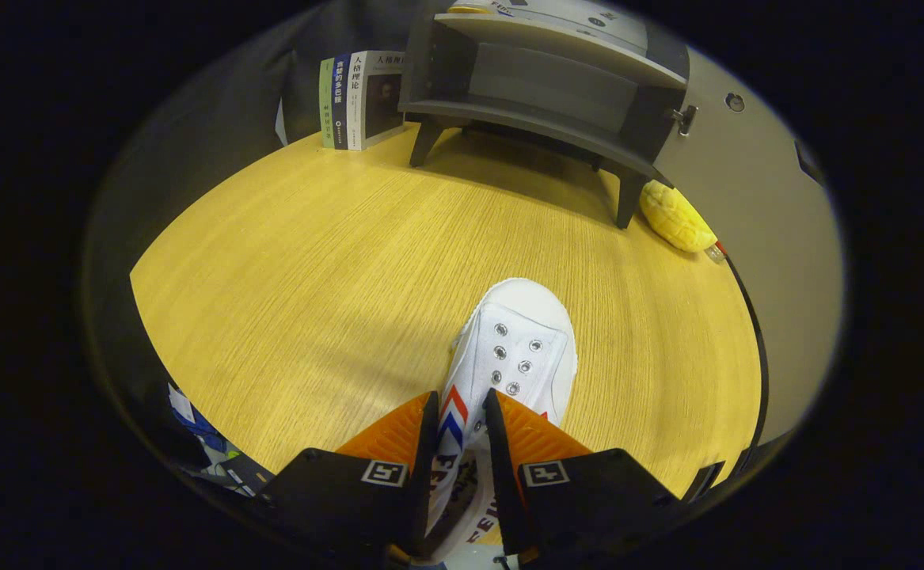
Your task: Open the shoe cabinet door, grab the shoes and put them into the shoe cabinet, then close the shoe cabinet door.
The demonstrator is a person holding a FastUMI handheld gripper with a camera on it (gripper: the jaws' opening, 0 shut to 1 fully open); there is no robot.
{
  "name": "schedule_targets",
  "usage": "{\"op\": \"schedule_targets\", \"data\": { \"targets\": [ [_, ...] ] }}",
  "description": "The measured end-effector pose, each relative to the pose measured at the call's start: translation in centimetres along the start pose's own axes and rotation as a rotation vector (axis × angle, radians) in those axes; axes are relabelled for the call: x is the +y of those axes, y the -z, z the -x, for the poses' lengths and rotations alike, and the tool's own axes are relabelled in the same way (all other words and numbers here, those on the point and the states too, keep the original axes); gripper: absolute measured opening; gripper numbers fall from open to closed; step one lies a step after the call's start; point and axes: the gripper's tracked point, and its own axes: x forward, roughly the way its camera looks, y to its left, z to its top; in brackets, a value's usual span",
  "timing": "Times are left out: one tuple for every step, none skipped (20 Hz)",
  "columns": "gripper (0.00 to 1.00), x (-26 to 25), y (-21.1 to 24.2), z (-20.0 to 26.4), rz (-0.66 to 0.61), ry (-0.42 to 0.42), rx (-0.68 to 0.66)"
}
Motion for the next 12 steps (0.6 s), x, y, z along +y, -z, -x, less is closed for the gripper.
{"op": "schedule_targets", "data": {
  "targets": [
    [0.33, 0.1, 0.1, -0.2, -0.052, -0.026, 0.006],
    [0.28, 0.1, -0.2, 0.2, -0.083, -0.038, 0.007],
    [0.23, 0.5, 0.0, -0.4, -0.127, -0.063, 0.016],
    [0.15, 0.4, -0.2, 0.3, -0.169, -0.087, 0.007],
    [0.07, 0.4, 0.0, 0.2, -0.187, -0.09, 0.001],
    [0.03, 0.3, -0.2, 0.4, -0.176, -0.098, -0.009],
    [0.03, 0.4, -0.1, 0.4, -0.175, -0.1, -0.015],
    [0.02, 0.4, -0.2, 0.3, -0.179, -0.109, -0.016],
    [0.02, 0.3, -0.4, 0.6, -0.192, -0.119, -0.026],
    [0.02, 0.3, -0.7, 0.9, -0.22, -0.131, -0.044],
    [0.02, 0.2, -0.9, 1.2, -0.24, -0.146, -0.051],
    [0.02, 0.1, -1.2, 1.5, -0.259, -0.154, -0.061]
  ]
}}
